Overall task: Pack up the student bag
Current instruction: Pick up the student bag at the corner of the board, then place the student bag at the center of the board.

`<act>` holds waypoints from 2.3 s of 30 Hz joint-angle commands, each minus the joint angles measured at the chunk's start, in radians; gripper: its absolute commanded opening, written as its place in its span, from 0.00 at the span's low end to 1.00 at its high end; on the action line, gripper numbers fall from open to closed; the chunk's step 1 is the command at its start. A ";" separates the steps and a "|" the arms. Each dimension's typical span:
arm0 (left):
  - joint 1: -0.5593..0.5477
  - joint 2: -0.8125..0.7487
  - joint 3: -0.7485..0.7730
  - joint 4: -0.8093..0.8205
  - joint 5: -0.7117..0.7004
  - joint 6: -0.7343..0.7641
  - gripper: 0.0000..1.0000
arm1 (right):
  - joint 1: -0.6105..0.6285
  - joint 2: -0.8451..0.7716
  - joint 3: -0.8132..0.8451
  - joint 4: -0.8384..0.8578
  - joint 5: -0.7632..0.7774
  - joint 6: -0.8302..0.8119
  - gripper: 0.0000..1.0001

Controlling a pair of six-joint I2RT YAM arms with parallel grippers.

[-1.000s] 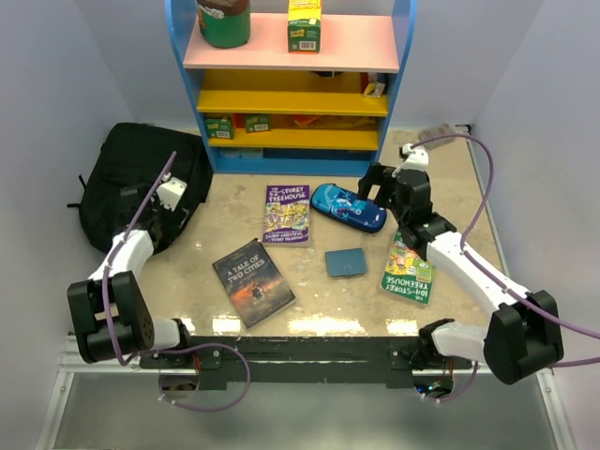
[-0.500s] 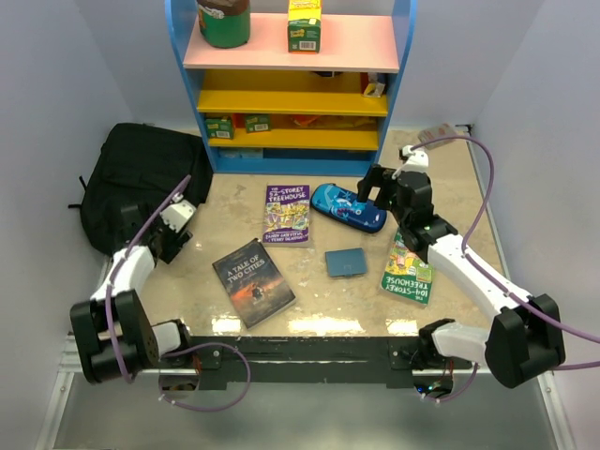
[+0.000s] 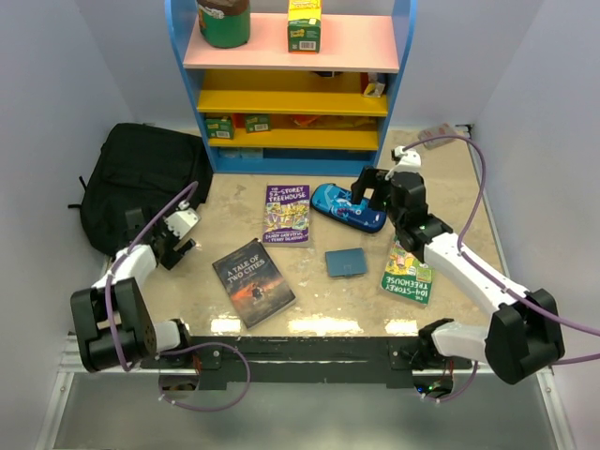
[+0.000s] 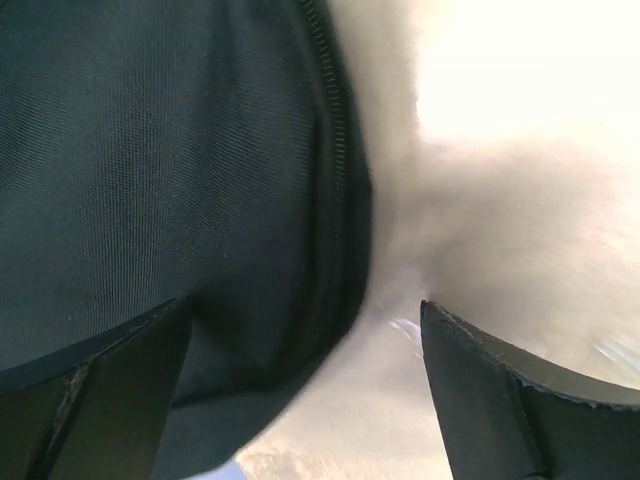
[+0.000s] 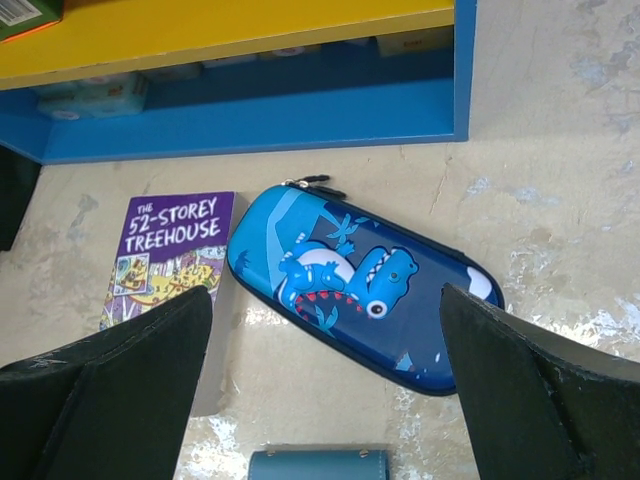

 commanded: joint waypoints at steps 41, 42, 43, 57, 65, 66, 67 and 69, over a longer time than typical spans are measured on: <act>-0.277 -0.241 0.823 -1.101 0.670 -0.223 0.17 | 0.302 0.230 0.344 -0.151 -0.085 0.023 0.99; -0.280 -0.235 0.814 -1.090 0.701 -0.227 0.19 | 0.313 0.227 0.345 -0.153 -0.082 0.026 0.99; -0.309 -0.234 0.806 -1.075 0.753 -0.235 0.29 | 0.319 0.225 0.344 -0.154 -0.080 0.031 0.99; -0.484 -0.206 0.679 -0.574 0.525 -0.511 1.00 | 0.371 0.221 0.261 -0.211 -0.085 0.118 0.99; -0.037 -0.007 0.711 -0.484 0.387 -0.452 0.96 | 0.588 0.283 0.232 -0.193 -0.028 0.266 0.99; 0.028 0.003 0.702 -0.492 0.387 -0.392 0.96 | 0.602 0.296 0.235 -0.194 -0.024 0.273 0.99; 0.056 0.007 0.685 -0.504 0.391 -0.363 0.96 | 0.615 0.305 0.239 -0.202 -0.019 0.295 0.99; 0.120 0.003 0.624 -0.520 0.402 -0.274 0.96 | 0.645 0.323 0.232 -0.197 -0.017 0.316 0.99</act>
